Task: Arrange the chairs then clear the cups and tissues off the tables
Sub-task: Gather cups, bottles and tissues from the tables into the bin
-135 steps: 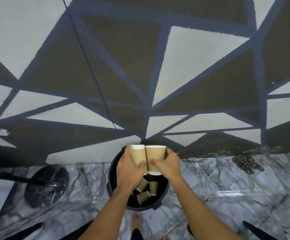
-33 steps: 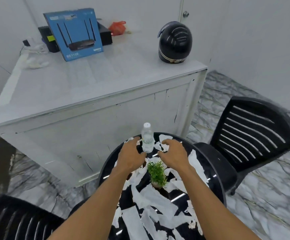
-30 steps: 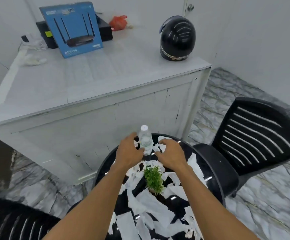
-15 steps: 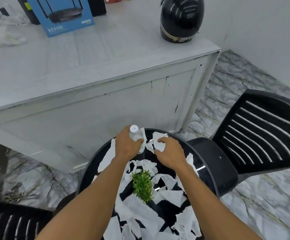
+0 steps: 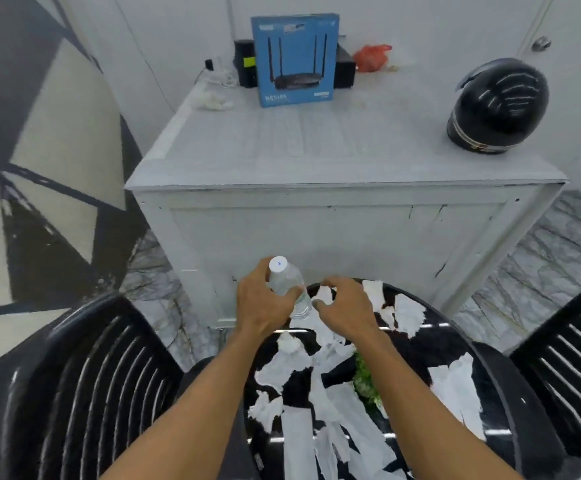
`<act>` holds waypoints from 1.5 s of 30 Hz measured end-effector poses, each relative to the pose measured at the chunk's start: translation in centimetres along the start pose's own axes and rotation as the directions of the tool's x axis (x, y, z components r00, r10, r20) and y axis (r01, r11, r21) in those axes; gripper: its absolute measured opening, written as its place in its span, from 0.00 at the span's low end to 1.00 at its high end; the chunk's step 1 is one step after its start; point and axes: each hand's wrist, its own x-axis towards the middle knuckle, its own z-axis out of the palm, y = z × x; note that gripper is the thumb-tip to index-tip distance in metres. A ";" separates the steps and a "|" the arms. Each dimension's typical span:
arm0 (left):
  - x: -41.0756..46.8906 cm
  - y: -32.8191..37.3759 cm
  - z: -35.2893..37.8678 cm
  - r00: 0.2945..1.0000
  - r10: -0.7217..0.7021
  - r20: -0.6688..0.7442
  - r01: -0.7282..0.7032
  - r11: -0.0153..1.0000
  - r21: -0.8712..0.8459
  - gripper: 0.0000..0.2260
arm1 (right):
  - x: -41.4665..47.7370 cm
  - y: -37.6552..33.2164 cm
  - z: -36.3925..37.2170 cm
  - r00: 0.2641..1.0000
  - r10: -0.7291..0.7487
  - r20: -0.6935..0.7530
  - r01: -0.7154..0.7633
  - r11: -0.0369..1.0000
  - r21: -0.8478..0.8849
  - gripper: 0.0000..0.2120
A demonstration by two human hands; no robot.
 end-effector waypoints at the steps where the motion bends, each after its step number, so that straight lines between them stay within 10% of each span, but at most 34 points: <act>1: -0.8 -0.6 -2.6 0.999 -0.005 -0.033 0.005 1.000 -0.003 0.23 | -0.6 -2.2 1.0 0.999 -0.038 0.013 0.038 0.999 0.009 0.23; 11: -12.3 -7.9 -29.7 0.893 -0.008 -0.449 0.058 0.994 0.098 0.20 | -11.8 -23.3 15.5 0.899 -0.395 0.189 0.394 0.918 0.047 0.23; 20: -27.4 -17.7 -45.6 0.694 -0.197 -0.693 0.373 0.921 0.112 0.23 | -24.9 -35.7 30.8 0.625 -0.614 0.481 0.655 0.748 0.104 0.20; 34: -44.1 -31.9 -55.0 0.219 -0.561 -0.798 0.765 0.607 -0.216 0.29 | -36.4 -43.4 51.9 0.166 -0.526 0.834 0.841 0.518 0.159 0.19; 45: -48.9 -38.2 -60.0 -0.041 -0.636 -0.770 0.802 0.439 -0.405 0.21 | -40.9 -48.8 62.7 -0.023 -0.417 0.909 0.847 0.475 0.239 0.22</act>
